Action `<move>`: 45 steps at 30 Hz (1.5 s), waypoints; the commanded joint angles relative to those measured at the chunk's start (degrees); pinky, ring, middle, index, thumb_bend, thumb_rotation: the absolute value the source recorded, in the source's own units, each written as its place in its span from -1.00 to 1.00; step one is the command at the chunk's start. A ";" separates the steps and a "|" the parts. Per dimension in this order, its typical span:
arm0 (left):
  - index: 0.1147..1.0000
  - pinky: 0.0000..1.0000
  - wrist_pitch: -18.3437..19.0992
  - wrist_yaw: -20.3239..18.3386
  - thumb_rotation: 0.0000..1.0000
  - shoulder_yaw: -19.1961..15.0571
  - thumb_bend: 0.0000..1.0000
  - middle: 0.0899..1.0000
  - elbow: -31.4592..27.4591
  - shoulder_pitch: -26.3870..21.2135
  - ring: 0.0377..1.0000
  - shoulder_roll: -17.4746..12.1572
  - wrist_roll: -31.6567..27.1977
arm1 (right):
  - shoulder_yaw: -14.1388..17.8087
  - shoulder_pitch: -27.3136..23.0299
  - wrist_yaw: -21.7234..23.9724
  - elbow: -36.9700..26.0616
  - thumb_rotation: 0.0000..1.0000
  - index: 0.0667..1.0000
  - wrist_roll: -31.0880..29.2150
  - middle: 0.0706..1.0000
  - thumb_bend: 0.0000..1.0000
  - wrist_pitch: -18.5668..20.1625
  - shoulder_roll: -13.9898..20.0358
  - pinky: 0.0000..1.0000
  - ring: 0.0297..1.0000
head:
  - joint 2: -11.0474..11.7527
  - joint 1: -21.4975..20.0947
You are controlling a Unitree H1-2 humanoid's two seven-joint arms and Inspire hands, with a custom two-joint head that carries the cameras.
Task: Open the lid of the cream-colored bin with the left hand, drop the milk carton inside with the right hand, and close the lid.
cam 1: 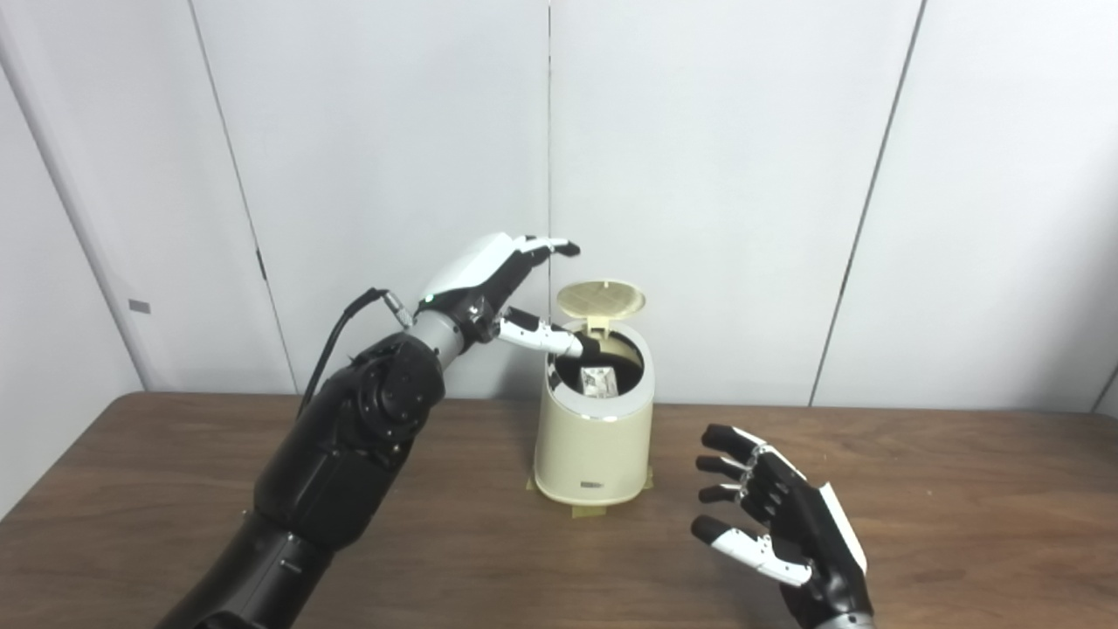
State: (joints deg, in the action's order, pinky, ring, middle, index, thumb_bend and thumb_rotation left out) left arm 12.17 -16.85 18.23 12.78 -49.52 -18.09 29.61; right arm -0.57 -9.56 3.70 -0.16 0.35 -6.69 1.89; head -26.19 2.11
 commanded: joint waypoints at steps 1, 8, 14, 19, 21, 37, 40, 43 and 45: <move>0.69 1.00 -1.40 -0.71 -0.19 -0.25 0.96 0.83 -1.06 -4.35 1.00 -0.91 0.19 | -0.08 -2.19 -0.81 -1.76 -0.35 0.48 0.72 0.57 0.42 -0.51 -0.18 0.13 0.45 | -0.05 -0.04; 0.71 1.00 -3.58 -3.25 -0.20 0.86 0.97 0.88 -1.32 -4.22 1.00 -1.61 0.66 | -0.12 -2.36 -2.51 -1.73 -0.33 0.46 2.68 0.56 0.45 0.50 -0.87 0.11 0.44 | -0.06 -0.36; 0.73 1.00 -4.87 -4.37 -0.21 0.47 0.94 0.89 -1.38 -3.86 1.00 -1.40 -0.29 | -0.50 -2.48 -2.49 -1.41 -0.34 0.48 3.43 0.55 0.42 0.67 -1.02 0.12 0.42 | -0.25 -0.67; 0.78 1.00 -6.64 -5.11 -0.19 0.28 0.93 0.91 -1.38 -3.79 1.00 -1.16 -1.19 | -0.66 -2.44 -2.41 -1.77 -0.35 0.47 3.39 0.55 0.43 1.79 -1.23 0.11 0.41 | -0.69 -1.26; 0.82 0.99 -7.35 -5.33 -0.18 0.21 0.91 0.93 -1.45 -3.67 1.00 -1.15 -1.45 | -0.75 -2.39 -2.31 -2.12 -0.34 0.48 3.42 0.57 0.45 2.41 -1.23 0.12 0.43 | -0.81 -1.38; 0.87 1.00 -12.04 -6.85 -0.19 3.69 0.87 0.92 -5.64 -2.26 1.00 -4.67 5.53 | -1.46 -2.63 -2.89 -3.20 -0.33 0.49 4.60 0.57 0.52 5.35 -1.45 0.13 0.44 | -2.00 -2.29; 0.85 1.00 -13.26 -6.57 -0.13 5.25 0.88 0.90 -6.25 -2.27 1.00 -5.57 9.84 | -1.53 -2.64 -2.95 -3.43 -0.33 0.49 4.59 0.56 0.52 5.53 -1.57 0.10 0.43 | -2.08 -2.44; 0.79 1.00 -13.70 -6.48 -0.16 6.36 0.90 0.86 -6.88 -2.06 1.00 -6.05 14.15 | -1.48 -2.56 -3.05 -3.56 -0.33 0.48 4.53 0.56 0.53 5.57 -1.68 0.09 0.43 | -2.36 -2.58; 0.77 1.00 -13.38 -7.40 -0.17 6.88 0.89 0.83 -7.38 -1.90 1.00 -6.30 16.14 | -1.42 -2.46 -3.00 -3.68 -0.34 0.48 4.29 0.56 0.53 5.57 -1.73 0.10 0.43 | -2.48 -2.69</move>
State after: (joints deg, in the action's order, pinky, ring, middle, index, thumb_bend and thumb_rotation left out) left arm -1.20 -24.75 25.51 7.32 -49.25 -23.13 43.83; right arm -2.07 -10.02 1.16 -1.55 5.07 -0.25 0.64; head -28.65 -0.53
